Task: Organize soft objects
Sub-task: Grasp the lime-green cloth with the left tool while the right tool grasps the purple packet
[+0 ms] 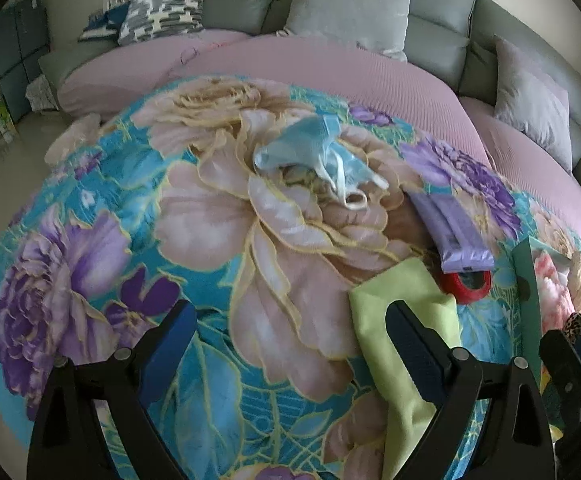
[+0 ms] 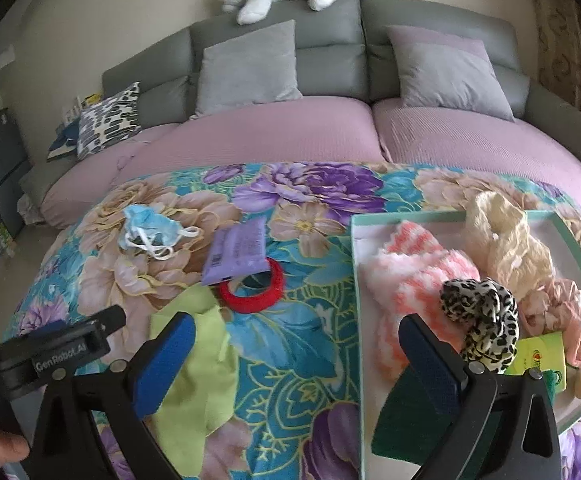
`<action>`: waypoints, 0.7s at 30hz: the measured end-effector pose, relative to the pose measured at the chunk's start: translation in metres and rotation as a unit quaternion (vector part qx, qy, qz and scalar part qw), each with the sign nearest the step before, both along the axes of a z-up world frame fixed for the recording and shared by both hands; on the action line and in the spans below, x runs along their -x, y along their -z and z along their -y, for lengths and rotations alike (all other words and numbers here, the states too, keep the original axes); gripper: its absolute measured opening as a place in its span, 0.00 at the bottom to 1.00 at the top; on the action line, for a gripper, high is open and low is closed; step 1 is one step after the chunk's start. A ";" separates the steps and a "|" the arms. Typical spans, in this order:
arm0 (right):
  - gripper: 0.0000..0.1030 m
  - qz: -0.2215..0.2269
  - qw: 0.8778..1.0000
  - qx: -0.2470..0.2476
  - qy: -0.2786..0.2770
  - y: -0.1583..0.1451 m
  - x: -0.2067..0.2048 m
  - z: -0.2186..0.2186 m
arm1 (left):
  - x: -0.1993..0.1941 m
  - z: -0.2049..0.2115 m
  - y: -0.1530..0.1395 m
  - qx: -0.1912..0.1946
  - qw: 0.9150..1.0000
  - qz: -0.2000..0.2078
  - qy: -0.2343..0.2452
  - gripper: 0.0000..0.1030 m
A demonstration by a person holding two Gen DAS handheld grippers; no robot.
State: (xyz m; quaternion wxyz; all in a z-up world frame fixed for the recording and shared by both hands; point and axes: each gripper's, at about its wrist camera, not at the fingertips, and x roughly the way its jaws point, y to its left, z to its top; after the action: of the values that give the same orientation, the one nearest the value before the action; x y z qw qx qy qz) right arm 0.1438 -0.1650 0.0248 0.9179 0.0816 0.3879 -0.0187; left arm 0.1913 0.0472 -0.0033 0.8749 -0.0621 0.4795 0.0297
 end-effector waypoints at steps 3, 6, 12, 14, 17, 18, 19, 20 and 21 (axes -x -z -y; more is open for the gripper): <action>1.00 0.000 1.000 -0.002 0.006 0.000 0.000 0.006 | 0.001 0.008 0.011 -0.007 1.000 -0.017 0.014 0.93; 1.00 -0.001 1.000 -0.005 0.014 0.000 0.000 0.013 | 0.001 0.015 0.013 -0.011 0.999 -0.019 0.024 0.93; 1.00 0.000 1.000 -0.003 0.021 -0.001 0.003 0.017 | 0.003 0.033 0.015 0.009 0.998 -0.027 0.057 0.93; 1.00 0.005 1.000 -0.001 0.023 -0.002 0.004 0.019 | 0.003 0.038 0.015 0.008 0.998 -0.028 0.063 0.93; 1.00 0.007 1.000 0.002 0.029 -0.004 0.005 0.022 | 0.004 0.046 0.020 0.011 0.996 -0.035 0.076 0.93; 1.00 0.006 1.000 0.001 0.030 -0.003 0.005 0.023 | 0.004 0.048 0.023 0.015 0.996 -0.038 0.079 0.93; 1.00 0.004 0.999 0.000 0.032 -0.002 0.005 0.024 | 0.004 0.051 0.026 0.020 0.995 -0.042 0.084 0.93; 1.00 0.003 0.999 -0.001 0.033 -0.002 0.005 0.025 | 0.005 0.053 0.028 0.022 0.995 -0.045 0.088 0.93; 1.00 0.003 0.999 -0.001 0.034 -0.001 0.005 0.025 | 0.005 0.055 0.031 0.022 0.994 -0.047 0.092 0.93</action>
State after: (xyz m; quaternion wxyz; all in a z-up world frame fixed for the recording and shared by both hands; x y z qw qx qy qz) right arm 0.1391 -0.1904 0.0263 0.9177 0.0955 0.3826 -0.0489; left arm 0.1866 -0.0082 -0.0343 0.8486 -0.0355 0.5245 -0.0590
